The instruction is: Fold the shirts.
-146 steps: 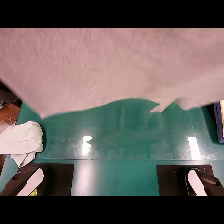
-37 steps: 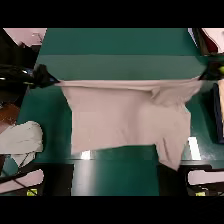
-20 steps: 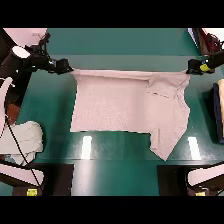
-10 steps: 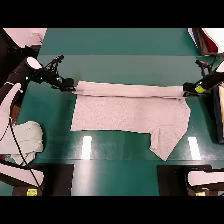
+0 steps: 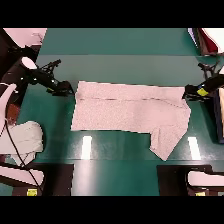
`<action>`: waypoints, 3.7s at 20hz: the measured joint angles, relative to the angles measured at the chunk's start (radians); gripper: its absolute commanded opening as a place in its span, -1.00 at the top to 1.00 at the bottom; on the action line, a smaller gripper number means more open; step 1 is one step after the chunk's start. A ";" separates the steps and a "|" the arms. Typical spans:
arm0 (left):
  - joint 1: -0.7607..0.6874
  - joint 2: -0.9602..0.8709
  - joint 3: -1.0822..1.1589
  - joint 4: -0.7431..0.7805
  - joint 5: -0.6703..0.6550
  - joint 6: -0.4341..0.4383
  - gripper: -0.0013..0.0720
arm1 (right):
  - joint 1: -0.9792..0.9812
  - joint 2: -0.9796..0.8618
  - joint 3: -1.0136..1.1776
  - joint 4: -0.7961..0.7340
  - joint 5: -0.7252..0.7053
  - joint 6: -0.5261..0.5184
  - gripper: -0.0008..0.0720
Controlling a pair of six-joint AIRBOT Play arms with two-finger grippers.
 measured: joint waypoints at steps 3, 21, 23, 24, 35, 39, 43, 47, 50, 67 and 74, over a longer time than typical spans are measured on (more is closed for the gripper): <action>0.021 0.105 -0.131 0.006 -0.029 0.013 -0.54 | -0.040 0.116 -0.070 0.104 0.044 -0.041 -0.20; -0.013 0.362 -0.684 -0.194 0.213 0.085 0.91 | -0.152 0.545 -0.471 0.198 0.058 -0.100 -0.20; -0.015 0.362 -0.650 -0.204 0.209 0.085 0.91 | -0.219 0.569 -0.560 0.180 0.065 -0.099 -0.20; -0.016 0.363 -0.634 -0.205 0.205 0.085 0.91 | -0.254 0.577 -0.605 0.176 0.064 -0.099 -0.20; -0.017 0.363 -0.577 -0.218 0.183 0.088 0.91 | -0.380 0.470 -0.860 0.306 -0.093 -0.113 0.19; -0.017 0.363 -0.576 -0.216 0.172 0.087 0.92 | -0.382 0.458 -0.868 0.337 -0.120 -0.132 0.94; -0.017 0.398 -0.575 -0.159 0.095 0.084 0.92 | -0.384 0.560 -0.826 0.303 -0.046 -0.151 0.94; -0.017 0.535 -0.580 -0.074 -0.006 0.050 0.91 | -0.384 0.710 -0.729 0.210 0.081 -0.156 0.94; -0.017 0.642 -0.581 -0.057 -0.098 0.027 0.91 | -0.384 0.818 -0.666 0.182 0.134 -0.158 0.94; -0.018 0.325 -0.399 -0.174 0.312 -0.026 0.91 | -0.077 0.248 -0.237 0.241 -0.130 -0.134 0.94; -0.018 0.196 -0.345 -0.205 0.413 -0.026 0.91 | -0.052 0.024 -0.063 0.242 -0.159 -0.097 0.94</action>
